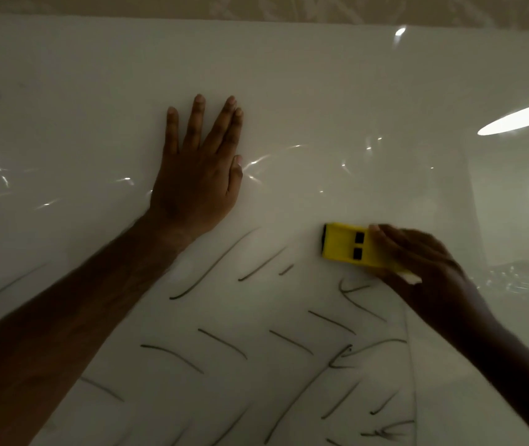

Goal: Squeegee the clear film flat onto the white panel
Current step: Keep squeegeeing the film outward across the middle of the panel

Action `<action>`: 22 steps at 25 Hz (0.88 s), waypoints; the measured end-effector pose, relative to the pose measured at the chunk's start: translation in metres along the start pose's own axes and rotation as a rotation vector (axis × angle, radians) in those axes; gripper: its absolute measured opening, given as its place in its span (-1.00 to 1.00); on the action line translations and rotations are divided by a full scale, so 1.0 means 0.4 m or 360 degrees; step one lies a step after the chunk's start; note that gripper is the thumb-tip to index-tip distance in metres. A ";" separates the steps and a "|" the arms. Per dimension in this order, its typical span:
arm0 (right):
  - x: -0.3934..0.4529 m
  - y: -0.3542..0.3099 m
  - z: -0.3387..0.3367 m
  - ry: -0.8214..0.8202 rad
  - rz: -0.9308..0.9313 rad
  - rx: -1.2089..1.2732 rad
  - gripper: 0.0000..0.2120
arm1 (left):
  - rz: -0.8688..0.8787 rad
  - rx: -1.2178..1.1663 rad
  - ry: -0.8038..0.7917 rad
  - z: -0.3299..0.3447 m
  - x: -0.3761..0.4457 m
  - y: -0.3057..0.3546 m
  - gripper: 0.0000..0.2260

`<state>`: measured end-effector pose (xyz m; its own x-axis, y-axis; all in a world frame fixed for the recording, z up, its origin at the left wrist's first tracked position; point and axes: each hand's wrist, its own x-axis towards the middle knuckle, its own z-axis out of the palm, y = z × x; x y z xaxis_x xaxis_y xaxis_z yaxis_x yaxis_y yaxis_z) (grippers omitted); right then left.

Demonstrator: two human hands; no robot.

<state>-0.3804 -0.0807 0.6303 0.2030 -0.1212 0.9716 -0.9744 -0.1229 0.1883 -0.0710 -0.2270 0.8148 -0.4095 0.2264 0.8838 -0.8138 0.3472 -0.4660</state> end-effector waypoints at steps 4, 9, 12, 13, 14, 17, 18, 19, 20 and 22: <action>0.170 -0.027 0.024 0.0153 0.0031 -0.0033 -0.43 | -0.0011 0.0014 -0.0001 0.002 0.001 0.000 -0.43; 0.119 -0.166 0.089 0.0096 -0.0332 0.0036 -0.49 | -0.0012 0.0022 -0.0008 0.000 0.002 0.001 -0.43; 0.020 -0.152 0.069 -0.0016 -0.0532 -0.0093 -0.48 | -0.0014 0.0007 -0.0011 0.000 0.001 -0.002 -0.43; 0.003 -0.129 0.056 -0.0046 -0.0561 -0.0166 -0.47 | -0.0013 0.0005 -0.0007 -0.001 0.000 -0.001 -0.43; -0.001 -0.103 0.045 -0.0053 -0.0560 -0.0220 -0.47 | -0.0014 0.0002 -0.0005 -0.002 0.001 0.000 -0.43; 0.063 -0.042 0.032 0.0005 -0.0439 -0.0273 -0.46 | -0.0022 -0.0018 -0.0005 -0.001 0.000 0.004 -0.43; 0.107 -0.046 0.038 0.0048 -0.0403 -0.0265 -0.46 | -0.0029 -0.0015 0.0001 -0.003 0.000 0.004 -0.43; 0.154 -0.062 0.049 0.0098 -0.0367 -0.0244 -0.47 | -0.0033 -0.0011 0.0006 -0.004 0.002 0.003 -0.43; 0.190 -0.088 0.064 0.0132 -0.0335 -0.0218 -0.48 | -0.0038 -0.0019 0.0004 -0.005 0.002 0.003 -0.43; 0.228 -0.153 0.093 0.0162 -0.0332 -0.0159 -0.48 | -0.0042 -0.0035 -0.0002 -0.008 0.002 0.004 -0.43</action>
<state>-0.2988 -0.1210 0.7019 0.3949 -0.0032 0.9187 -0.9182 -0.0362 0.3946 -0.0715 -0.2232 0.8147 -0.3883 0.2156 0.8960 -0.8153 0.3728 -0.4431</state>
